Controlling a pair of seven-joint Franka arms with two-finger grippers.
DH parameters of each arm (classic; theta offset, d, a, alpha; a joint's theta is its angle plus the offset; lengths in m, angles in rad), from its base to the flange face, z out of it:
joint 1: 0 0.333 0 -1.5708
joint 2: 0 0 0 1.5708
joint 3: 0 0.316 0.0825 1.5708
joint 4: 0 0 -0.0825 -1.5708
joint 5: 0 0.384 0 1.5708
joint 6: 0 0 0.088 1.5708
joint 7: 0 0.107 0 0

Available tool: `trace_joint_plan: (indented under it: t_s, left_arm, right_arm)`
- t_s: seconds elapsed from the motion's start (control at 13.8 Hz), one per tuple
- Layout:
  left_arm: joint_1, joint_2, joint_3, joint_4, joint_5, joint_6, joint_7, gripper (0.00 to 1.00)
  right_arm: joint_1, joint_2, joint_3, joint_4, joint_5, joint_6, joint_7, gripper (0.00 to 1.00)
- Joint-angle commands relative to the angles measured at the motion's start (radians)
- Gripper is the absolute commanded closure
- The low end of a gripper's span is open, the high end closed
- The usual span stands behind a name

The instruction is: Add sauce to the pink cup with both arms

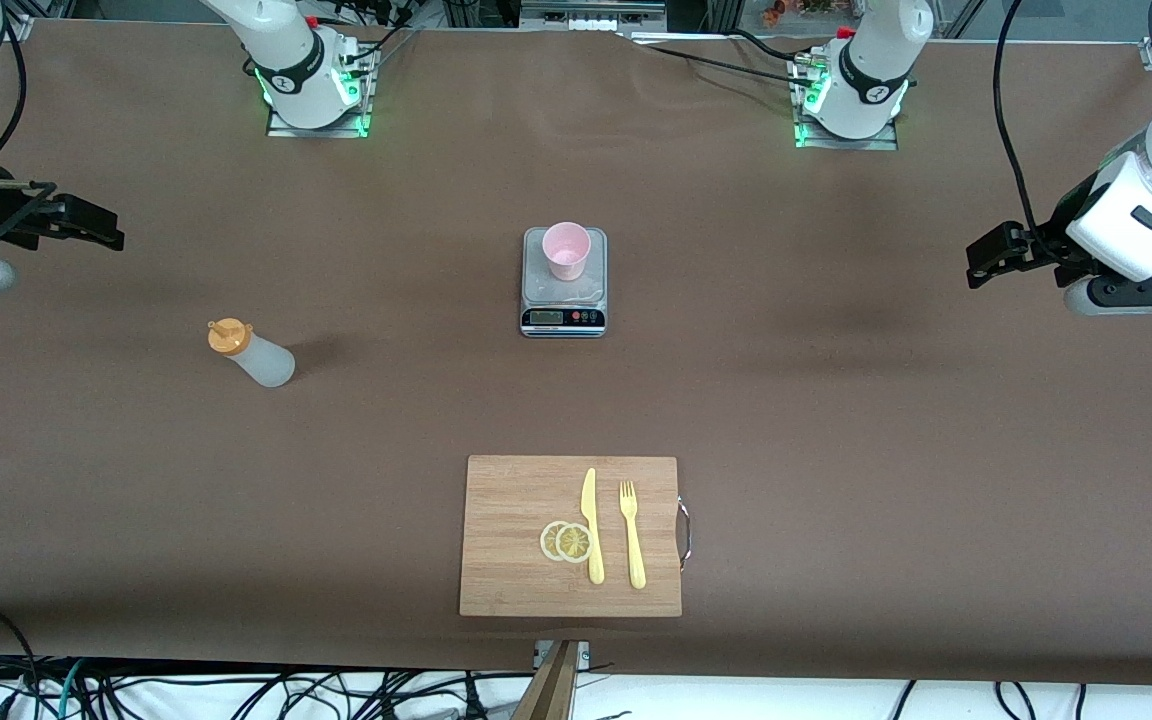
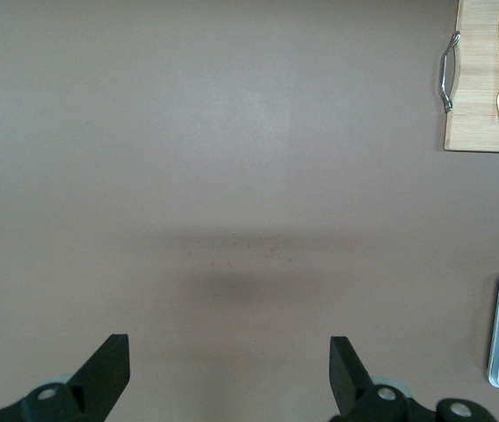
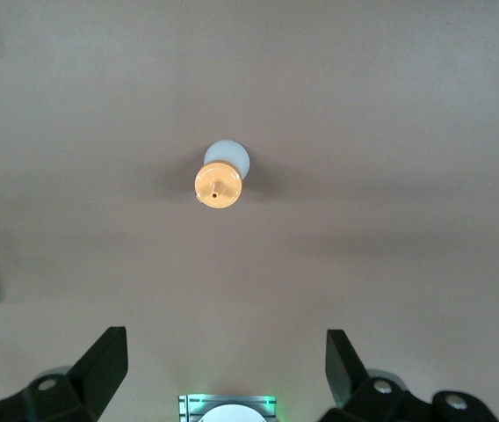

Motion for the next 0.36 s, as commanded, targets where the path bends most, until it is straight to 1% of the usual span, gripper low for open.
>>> trace_joint_plan:
  t_s: [0.0, 0.29]
  left_arm:
    - [0.004, 0.011, -0.005, 0.028, -0.003, -0.012, 0.005, 0.00]
    - [0.004, 0.011, -0.005, 0.028, -0.003, -0.012, 0.005, 0.00]
  right_arm:
    - [-0.003, 0.009, 0.001, 0.020, 0.004, 0.000, 0.010, 0.00]
    - [-0.006, 0.009, 0.000, 0.020, 0.005, 0.000, 0.013, 0.00]
